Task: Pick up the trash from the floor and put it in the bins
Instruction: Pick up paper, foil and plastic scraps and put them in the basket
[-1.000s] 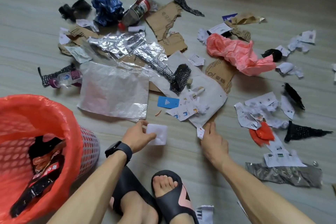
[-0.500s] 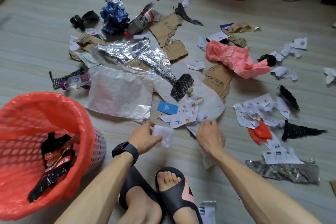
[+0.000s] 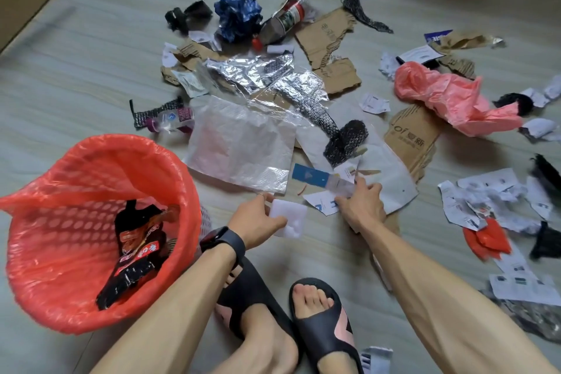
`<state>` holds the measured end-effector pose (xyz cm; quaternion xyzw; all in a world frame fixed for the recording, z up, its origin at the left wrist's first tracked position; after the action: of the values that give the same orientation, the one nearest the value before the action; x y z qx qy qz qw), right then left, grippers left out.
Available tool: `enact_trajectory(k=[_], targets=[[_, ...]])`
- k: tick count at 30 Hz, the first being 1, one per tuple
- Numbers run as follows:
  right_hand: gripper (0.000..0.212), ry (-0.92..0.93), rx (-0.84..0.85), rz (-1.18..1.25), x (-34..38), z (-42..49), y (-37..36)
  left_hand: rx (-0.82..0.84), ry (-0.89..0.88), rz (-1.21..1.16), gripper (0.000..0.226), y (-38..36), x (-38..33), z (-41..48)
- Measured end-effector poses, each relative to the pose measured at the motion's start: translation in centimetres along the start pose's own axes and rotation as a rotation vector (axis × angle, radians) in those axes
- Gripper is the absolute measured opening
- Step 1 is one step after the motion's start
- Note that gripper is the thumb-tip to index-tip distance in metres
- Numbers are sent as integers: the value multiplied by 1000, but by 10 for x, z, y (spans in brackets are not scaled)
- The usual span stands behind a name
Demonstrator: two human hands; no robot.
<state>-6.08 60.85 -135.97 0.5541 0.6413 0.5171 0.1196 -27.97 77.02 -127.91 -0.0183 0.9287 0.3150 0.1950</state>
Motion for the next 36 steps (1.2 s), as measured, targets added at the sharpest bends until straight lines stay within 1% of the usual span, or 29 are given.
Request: enact_trajectory(k=[2,3,6,8,12,16,19,20,22,25,27,29,30,31,33,34,36], targets=[[46,16,-18,12,-1,-1,-1,-9,1,-4,51,7,-1,-3],[39,38,-37,35,0,-3,1,-21,-4,-10,51,13,-2,-7],[24,138,-103,122,5,-12,14,-66,-26,-5,50,29,-8,-18],[15,199,-168,134,9,-20,34,-96,-49,0,50,41,-14,-29],[13,306,-270,115,30,-43,83,-152,-86,-55,49,75,-21,-58],[17,452,-295,105,72,-69,115,-256,-114,-73,55,123,-14,-94],[11,607,-312,98,131,-99,137,-382,-111,-54,51,174,5,-127],[8,678,-314,97,160,-111,141,-433,-94,-51,52,196,19,-141],[12,768,-304,92,199,-128,145,-490,-45,-31,57,220,40,-149],[13,954,-242,78,278,-169,136,-569,125,-48,57,251,109,-167],[9,1019,-161,69,320,-188,125,-571,252,-46,51,256,151,-170],[12,1046,-8,90,361,-202,101,-560,333,-79,46,258,188,-171],[14,1044,85,89,374,-206,85,-542,348,-91,48,256,196,-169],[16,1043,172,42,387,-209,67,-524,362,-92,53,255,205,-167],[19,1055,284,-125,404,-212,37,-484,396,-63,60,252,214,-161],[26,1069,326,-209,408,-213,25,-469,421,-46,62,251,219,-159],[54,1094,398,-342,410,-214,12,-484,465,-15,65,254,223,-159]])
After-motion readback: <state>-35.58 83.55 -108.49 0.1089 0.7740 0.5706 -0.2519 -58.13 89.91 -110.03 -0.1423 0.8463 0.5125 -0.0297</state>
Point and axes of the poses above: each hand's wrist, its own z-axis towards the middle knuckle, its own y-axis out of the back of the hand, x = y × z, the point moved 10 cm from there along z, towards the middle knuckle, and after that the axes turned 14 degrees about y, right-handed, at the moved point
